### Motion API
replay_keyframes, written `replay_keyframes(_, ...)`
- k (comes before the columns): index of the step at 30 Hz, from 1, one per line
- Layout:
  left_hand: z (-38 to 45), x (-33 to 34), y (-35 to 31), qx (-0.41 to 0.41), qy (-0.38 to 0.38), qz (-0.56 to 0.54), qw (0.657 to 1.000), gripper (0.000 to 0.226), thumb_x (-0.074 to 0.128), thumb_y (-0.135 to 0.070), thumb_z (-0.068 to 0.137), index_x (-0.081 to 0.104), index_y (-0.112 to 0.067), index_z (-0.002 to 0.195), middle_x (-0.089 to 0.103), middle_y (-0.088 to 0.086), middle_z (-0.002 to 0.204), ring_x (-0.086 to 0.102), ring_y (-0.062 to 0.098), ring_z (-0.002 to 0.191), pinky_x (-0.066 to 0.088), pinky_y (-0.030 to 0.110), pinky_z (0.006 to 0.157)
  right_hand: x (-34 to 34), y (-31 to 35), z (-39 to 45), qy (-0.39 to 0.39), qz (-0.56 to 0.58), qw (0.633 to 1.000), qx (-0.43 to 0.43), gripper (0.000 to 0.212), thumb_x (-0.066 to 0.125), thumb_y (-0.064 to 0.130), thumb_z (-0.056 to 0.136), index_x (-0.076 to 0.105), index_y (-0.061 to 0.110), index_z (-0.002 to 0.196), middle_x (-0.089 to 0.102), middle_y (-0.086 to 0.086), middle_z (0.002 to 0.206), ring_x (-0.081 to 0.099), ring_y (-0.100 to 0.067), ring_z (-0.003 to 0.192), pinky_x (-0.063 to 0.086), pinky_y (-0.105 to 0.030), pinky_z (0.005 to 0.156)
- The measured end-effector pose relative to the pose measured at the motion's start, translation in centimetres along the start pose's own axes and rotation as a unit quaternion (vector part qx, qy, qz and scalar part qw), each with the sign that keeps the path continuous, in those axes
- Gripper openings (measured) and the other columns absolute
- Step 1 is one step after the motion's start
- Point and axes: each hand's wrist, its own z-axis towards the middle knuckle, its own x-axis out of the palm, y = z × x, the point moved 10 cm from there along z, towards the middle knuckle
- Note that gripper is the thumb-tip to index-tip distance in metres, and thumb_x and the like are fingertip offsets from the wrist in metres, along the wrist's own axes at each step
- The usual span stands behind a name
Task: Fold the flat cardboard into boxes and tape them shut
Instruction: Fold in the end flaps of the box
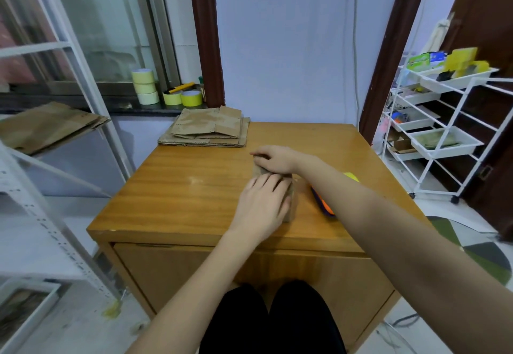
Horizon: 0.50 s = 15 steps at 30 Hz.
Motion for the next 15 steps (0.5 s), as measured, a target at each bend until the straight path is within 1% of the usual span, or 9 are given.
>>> replay_keyframes(2,-0.2,-0.3,0.3,0.007,-0.009,0.001,1.0,0.041,0.036,-0.034,0.09,0.067,-0.018,0.111,0.067,-0.002,0.108,0.061,0.017,0.103,0.044,0.029,0.09,-0.1,0.0,0.0,-0.003,0.028,1.0,0.005,0.039,0.04,0.029,0.101,0.048,0.021,0.139,0.051,-0.002,0.141,0.045,-0.019,0.13,0.032,-0.026,0.105)
replay_keyframes(4,-0.7,-0.7,0.9,0.013,-0.026,-0.007,1.0,0.036,0.038,-0.034,0.092,0.068,-0.018,0.105,0.067,-0.003,0.105,0.061,0.018,0.101,0.035,0.027,0.091,-0.2,0.0,-0.3,-0.001,0.033,0.999,0.0,0.038,0.041,0.027,0.102,0.049,0.017,0.138,0.051,-0.004,0.141,0.045,-0.019,0.129,0.031,-0.022,0.101)
replay_keyframes(7,-1.5,-1.3,2.5,0.0,-0.038,-0.031,0.999,0.035,0.037,-0.036,0.094,0.067,-0.018,0.098,0.068,-0.004,0.105,0.061,0.015,0.102,0.03,0.025,0.095,-0.6,-0.8,-0.9,-0.005,0.0,1.0,0.007,0.039,0.043,0.029,0.101,0.05,0.015,0.136,0.054,-0.006,0.137,0.049,-0.023,0.124,0.036,-0.027,0.1)
replay_keyframes(9,-2.0,-1.5,3.4,-0.003,-0.029,-0.043,0.999,0.041,0.033,-0.042,0.095,0.066,-0.019,0.103,0.067,-0.006,0.113,0.059,0.012,0.109,0.028,0.025,0.102,-1.0,-1.7,-1.5,-0.013,-0.026,0.999,0.025,0.038,0.043,0.034,0.1,0.051,0.012,0.13,0.058,-0.01,0.126,0.053,-0.026,0.114,0.041,-0.032,0.094)
replay_keyframes(11,-2.1,-1.5,4.1,0.005,-0.006,-0.037,0.999,0.051,0.026,-0.048,0.094,0.064,-0.02,0.113,0.063,-0.008,0.125,0.052,0.009,0.121,0.024,0.027,0.109,-1.4,-2.8,-2.0,-0.021,-0.037,0.998,0.04,0.036,0.045,0.038,0.099,0.051,0.009,0.12,0.058,-0.011,0.116,0.054,-0.027,0.104,0.042,-0.034,0.087)
replay_keyframes(13,-1.8,-1.5,5.0,0.01,0.02,-0.01,1.0,0.059,0.02,-0.053,0.092,0.063,-0.023,0.119,0.057,-0.01,0.133,0.043,0.008,0.131,0.021,0.028,0.112,-1.7,-3.9,-2.7,-0.022,-0.02,0.998,0.056,0.033,0.047,0.041,0.097,0.049,0.01,0.107,0.057,-0.008,0.106,0.052,-0.025,0.096,0.041,-0.033,0.08)
replay_keyframes(15,-1.5,-1.5,6.1,0.004,0.04,0.015,0.999,0.063,0.016,-0.057,0.091,0.062,-0.028,0.121,0.054,-0.012,0.136,0.038,0.008,0.135,0.019,0.029,0.112,-1.9,-4.7,-3.3,-0.019,-0.006,0.997,0.069,0.029,0.047,0.041,0.098,0.046,0.012,0.097,0.055,-0.006,0.096,0.05,-0.024,0.089,0.037,-0.032,0.072)
